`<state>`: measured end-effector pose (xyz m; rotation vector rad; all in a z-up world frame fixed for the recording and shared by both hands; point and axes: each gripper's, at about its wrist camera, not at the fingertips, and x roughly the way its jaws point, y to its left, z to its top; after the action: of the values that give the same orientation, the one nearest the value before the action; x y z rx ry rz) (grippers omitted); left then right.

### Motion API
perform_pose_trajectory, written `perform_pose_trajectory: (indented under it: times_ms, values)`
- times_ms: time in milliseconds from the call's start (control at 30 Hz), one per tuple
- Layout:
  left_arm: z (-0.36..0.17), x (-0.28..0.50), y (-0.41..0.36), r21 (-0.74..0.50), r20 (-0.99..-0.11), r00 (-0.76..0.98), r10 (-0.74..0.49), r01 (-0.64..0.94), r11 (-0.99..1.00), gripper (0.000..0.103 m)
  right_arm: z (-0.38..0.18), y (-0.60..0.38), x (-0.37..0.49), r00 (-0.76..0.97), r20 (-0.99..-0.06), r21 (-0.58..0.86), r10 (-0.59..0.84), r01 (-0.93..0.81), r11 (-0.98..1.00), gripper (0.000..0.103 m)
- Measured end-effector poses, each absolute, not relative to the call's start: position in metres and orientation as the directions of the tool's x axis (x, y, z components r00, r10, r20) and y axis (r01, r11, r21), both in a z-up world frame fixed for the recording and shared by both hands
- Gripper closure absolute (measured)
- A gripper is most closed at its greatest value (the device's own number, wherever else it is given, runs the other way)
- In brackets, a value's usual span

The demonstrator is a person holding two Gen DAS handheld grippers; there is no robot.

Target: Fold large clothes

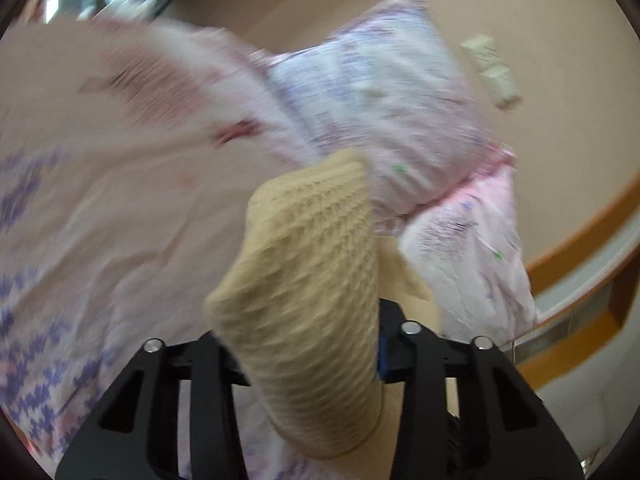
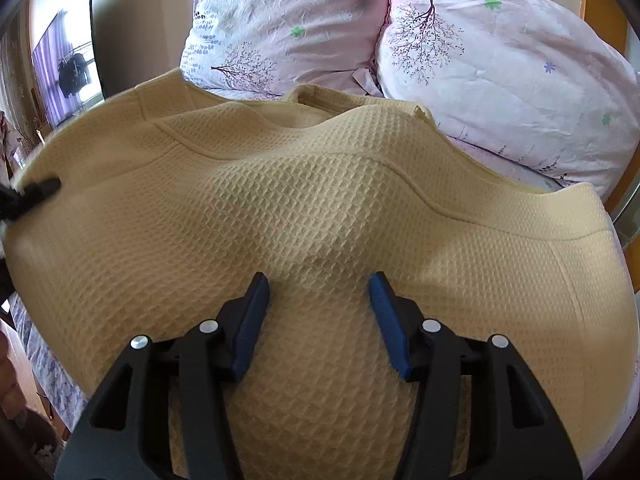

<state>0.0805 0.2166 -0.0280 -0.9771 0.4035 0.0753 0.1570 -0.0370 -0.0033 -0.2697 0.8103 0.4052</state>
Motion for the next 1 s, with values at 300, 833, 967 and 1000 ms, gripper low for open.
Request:
perform_pose_trajectory:
  times_ms: [300, 833, 967, 1000]
  values:
    - [0.042, 0.106, 0.160, -0.666, -0.179, 0.949, -0.261, 0.078, 0.742, 0.068, -0.005, -0.038, 0.158, 0.620, -0.739, -0.064, 0.263, -0.453, 0.889, 0.045]
    - [0.064, 0.137, 0.032, -0.438, -0.128, 0.822, -0.554, 0.455, 0.775, 0.068, 0.060, -0.227, 0.204, 0.369, -0.429, 0.695, 0.824, -0.448, 0.563, 0.004]
    - [0.064, 0.129, 0.011, -0.315, -0.162, 0.832, -0.531, 0.466, 0.827, 0.068, 0.055, -0.226, 0.245, 0.162, -0.309, 0.858, 0.937, -0.377, 0.348, 0.002]
    - [0.065, 0.127, 0.007, -0.286, -0.173, 0.834, -0.524, 0.466, 0.837, 0.068, 0.055, -0.219, 0.252, 0.128, -0.313, 0.868, 0.941, -0.363, 0.339, 0.002]
